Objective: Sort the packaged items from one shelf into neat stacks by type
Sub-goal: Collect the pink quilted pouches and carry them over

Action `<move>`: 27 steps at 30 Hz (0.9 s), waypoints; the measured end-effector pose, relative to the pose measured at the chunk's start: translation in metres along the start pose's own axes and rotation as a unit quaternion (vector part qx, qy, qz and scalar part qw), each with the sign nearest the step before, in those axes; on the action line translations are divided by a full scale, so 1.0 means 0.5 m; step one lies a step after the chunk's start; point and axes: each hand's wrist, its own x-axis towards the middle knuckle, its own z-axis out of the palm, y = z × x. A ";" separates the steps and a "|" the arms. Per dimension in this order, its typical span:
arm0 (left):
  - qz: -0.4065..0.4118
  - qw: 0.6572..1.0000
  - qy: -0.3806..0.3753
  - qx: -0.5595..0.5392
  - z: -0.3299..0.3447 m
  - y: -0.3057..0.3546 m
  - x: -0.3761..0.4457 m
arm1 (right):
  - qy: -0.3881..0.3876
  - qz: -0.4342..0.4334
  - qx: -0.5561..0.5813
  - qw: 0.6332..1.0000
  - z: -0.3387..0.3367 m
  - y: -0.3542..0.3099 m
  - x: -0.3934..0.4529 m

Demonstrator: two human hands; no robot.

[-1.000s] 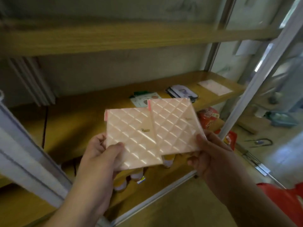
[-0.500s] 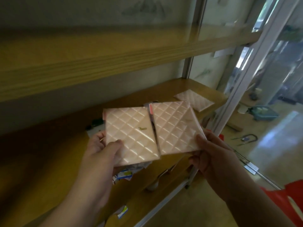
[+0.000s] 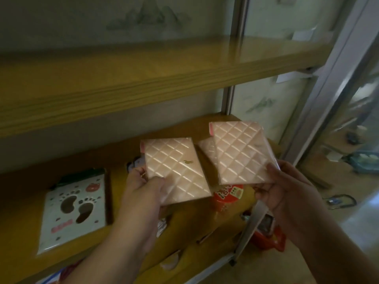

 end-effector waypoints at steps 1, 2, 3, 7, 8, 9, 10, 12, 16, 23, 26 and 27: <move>0.000 1.000 0.000 0.009 0.034 -0.007 0.010 | -0.003 -0.002 -0.005 1.000 -0.020 -0.017 0.018; 0.000 1.000 0.004 0.015 0.068 -0.015 0.023 | -0.006 -0.001 -0.006 1.000 -0.041 -0.032 0.036; -0.001 1.000 0.008 0.020 0.101 -0.022 0.037 | -0.013 0.000 -0.004 1.000 -0.060 -0.045 0.052; -0.013 0.998 0.039 0.047 0.212 -0.043 0.095 | -0.035 0.017 -0.010 0.999 -0.110 -0.082 0.104; -0.015 0.997 0.046 0.052 0.232 -0.049 0.109 | -0.038 0.019 -0.008 0.999 -0.118 -0.088 0.114; -0.015 0.997 0.053 0.058 0.248 -0.055 0.122 | -0.039 0.021 -0.009 0.999 -0.125 -0.092 0.122; -0.012 0.996 0.061 0.065 0.262 -0.062 0.131 | -0.041 0.023 -0.011 0.999 -0.133 -0.096 0.131; -0.007 0.994 0.073 0.087 0.285 -0.073 0.143 | -0.045 0.032 -0.017 0.998 -0.150 -0.101 0.141; 0.032 0.982 0.080 0.170 0.308 -0.093 0.157 | -0.062 0.049 -0.030 0.996 -0.176 -0.107 0.156; 0.048 0.898 0.076 0.432 0.324 -0.103 0.162 | -0.070 0.037 -0.120 0.990 -0.197 -0.108 0.196; 0.054 0.888 0.085 0.449 0.317 -0.097 0.147 | -0.075 0.031 -0.163 0.983 -0.201 -0.099 0.218; 0.061 0.887 0.083 0.449 0.312 -0.097 0.139 | -0.080 0.030 -0.177 0.980 -0.201 -0.094 0.226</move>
